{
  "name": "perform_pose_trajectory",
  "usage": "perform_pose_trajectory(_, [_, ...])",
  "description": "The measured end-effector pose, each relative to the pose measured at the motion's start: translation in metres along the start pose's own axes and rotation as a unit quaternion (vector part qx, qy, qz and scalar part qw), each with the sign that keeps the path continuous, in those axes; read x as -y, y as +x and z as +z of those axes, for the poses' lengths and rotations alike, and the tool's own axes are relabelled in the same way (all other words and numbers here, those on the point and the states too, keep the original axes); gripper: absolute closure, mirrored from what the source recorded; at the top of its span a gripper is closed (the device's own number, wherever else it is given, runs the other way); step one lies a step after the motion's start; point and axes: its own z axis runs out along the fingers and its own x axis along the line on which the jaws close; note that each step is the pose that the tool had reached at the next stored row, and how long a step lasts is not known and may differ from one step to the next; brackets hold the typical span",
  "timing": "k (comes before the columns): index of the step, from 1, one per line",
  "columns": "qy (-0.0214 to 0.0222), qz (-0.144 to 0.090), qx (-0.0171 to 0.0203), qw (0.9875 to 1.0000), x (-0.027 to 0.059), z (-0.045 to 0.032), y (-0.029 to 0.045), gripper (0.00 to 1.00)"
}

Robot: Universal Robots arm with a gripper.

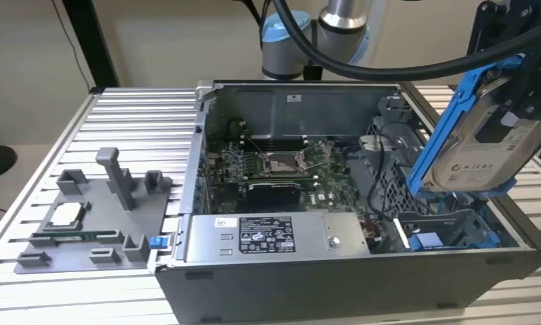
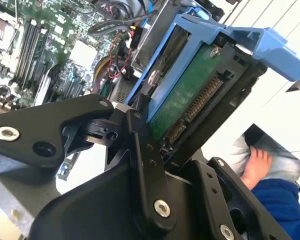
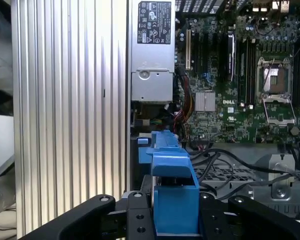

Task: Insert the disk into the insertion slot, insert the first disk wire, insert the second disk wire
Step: 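Insert the disk into the insertion slot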

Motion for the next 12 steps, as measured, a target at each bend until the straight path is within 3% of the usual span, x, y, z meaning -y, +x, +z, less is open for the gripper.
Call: perform_pose_trajectory(12, [0.0,0.0,-0.0001,1.0,0.0037,0.0054,0.0031,1.0])
